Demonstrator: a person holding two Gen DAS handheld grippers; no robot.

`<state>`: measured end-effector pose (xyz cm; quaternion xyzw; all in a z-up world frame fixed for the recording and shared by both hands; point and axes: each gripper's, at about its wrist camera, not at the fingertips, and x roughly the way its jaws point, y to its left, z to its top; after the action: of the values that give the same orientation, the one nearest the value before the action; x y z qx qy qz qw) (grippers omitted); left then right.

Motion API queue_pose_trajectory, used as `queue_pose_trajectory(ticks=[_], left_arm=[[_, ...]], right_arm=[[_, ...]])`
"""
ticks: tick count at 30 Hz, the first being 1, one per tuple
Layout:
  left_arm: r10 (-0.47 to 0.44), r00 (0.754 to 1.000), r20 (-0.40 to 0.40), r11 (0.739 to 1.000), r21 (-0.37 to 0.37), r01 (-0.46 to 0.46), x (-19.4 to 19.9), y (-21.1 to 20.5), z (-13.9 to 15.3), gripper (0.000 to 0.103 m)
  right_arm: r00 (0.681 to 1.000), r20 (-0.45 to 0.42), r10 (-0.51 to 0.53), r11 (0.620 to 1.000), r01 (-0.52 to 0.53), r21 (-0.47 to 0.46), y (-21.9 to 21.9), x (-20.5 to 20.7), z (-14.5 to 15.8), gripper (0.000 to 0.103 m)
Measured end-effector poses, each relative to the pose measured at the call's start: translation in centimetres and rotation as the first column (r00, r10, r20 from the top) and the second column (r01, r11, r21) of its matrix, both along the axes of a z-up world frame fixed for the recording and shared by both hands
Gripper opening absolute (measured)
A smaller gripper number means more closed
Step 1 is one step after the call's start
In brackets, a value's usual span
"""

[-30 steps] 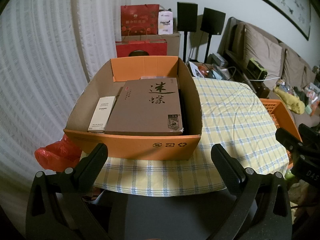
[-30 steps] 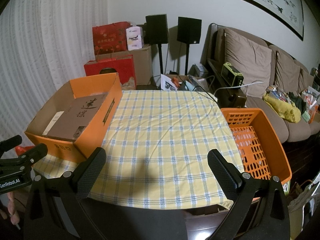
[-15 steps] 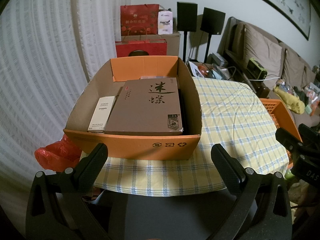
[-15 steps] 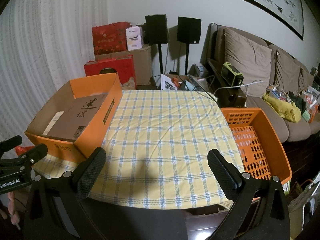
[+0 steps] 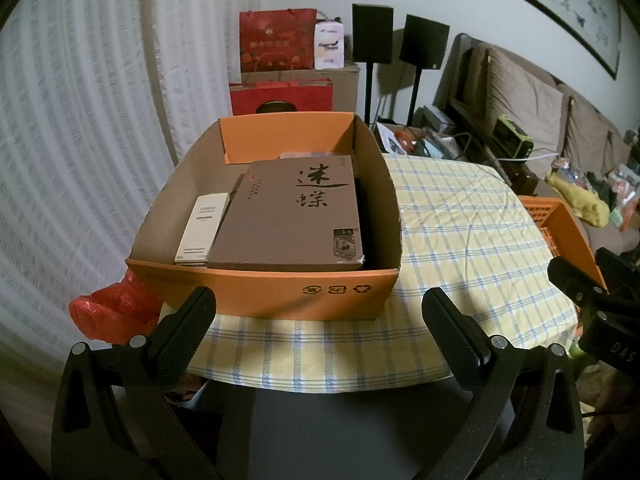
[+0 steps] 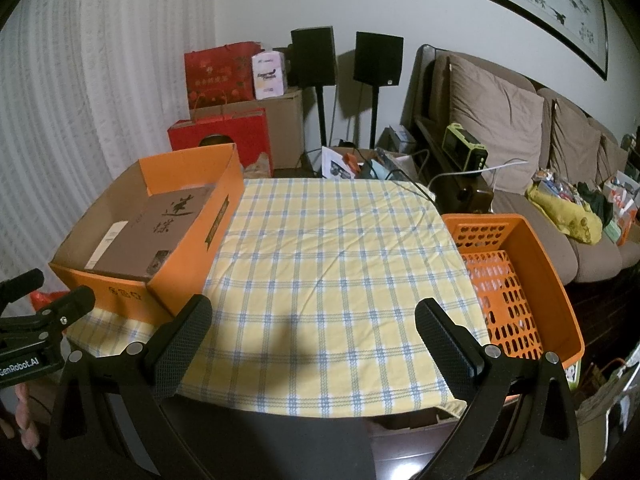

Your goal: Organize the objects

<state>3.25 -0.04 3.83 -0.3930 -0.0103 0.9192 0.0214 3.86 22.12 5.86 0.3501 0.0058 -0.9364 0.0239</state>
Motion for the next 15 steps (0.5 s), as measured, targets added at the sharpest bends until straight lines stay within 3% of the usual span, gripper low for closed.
queue_pose_trajectory(ticks=[15], left_arm=[[-0.009,1.0,-0.001,1.0,-0.004,0.009,0.09,0.43,-0.02,0.103]], right_arm=[[1.0,-0.002,-0.006,1.0,0.006,-0.003,-0.1,0.15,-0.18,0.102]])
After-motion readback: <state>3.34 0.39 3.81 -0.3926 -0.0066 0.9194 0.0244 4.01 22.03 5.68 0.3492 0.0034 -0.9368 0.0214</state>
